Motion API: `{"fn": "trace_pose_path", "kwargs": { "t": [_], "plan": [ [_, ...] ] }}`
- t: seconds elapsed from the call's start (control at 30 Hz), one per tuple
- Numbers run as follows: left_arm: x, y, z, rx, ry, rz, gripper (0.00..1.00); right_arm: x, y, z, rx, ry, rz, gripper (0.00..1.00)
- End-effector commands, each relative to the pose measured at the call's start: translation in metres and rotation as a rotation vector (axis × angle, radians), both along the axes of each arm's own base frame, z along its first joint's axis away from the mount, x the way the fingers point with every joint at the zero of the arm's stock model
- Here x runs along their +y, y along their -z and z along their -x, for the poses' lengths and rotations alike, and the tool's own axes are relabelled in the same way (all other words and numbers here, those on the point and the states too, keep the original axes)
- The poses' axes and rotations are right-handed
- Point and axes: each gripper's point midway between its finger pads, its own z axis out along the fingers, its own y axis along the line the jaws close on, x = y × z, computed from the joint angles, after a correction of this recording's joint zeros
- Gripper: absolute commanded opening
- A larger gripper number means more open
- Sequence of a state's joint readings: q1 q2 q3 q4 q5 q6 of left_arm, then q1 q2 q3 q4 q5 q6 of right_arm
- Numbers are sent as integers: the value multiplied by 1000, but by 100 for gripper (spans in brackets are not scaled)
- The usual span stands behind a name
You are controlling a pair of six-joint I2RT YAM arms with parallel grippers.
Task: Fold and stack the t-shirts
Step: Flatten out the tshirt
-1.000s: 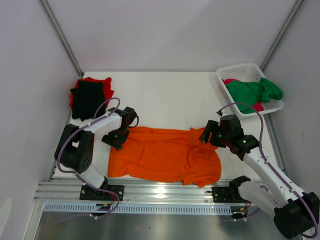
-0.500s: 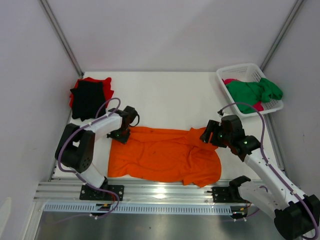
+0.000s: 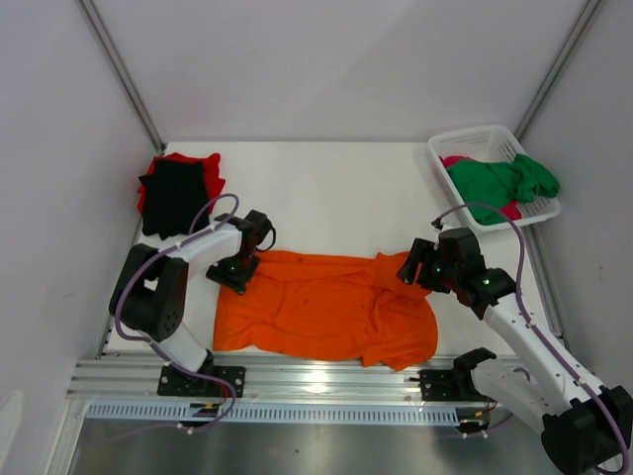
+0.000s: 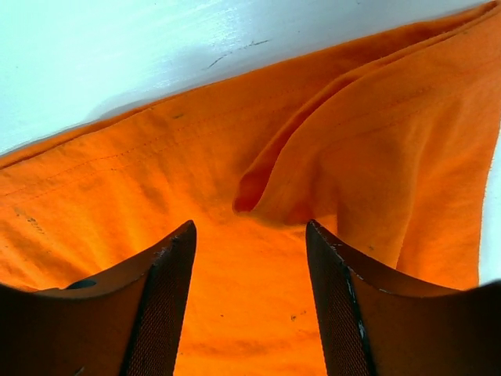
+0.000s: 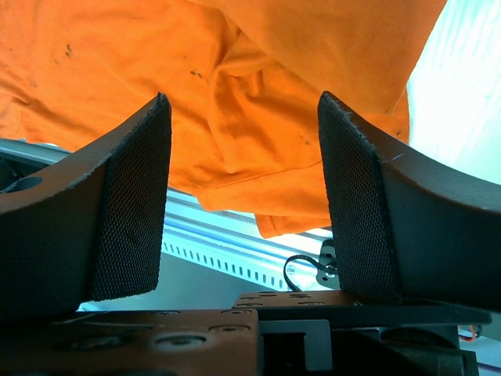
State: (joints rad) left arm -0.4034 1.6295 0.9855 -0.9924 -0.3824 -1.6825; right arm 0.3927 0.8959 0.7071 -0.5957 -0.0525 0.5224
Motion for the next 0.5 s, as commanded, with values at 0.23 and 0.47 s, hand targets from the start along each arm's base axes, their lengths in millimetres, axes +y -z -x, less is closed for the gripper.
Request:
{"fn": "trace_pose_path", "kwargs": {
  "t": [0.23, 0.47],
  "plan": [
    [9, -5, 3, 8, -29, -49, 51, -7, -13, 0, -39, 5, 15, 71],
    [18, -2, 11, 2, -41, -80, 6, -5, -12, 0, -31, 5, 4, 71]
  ]
}}
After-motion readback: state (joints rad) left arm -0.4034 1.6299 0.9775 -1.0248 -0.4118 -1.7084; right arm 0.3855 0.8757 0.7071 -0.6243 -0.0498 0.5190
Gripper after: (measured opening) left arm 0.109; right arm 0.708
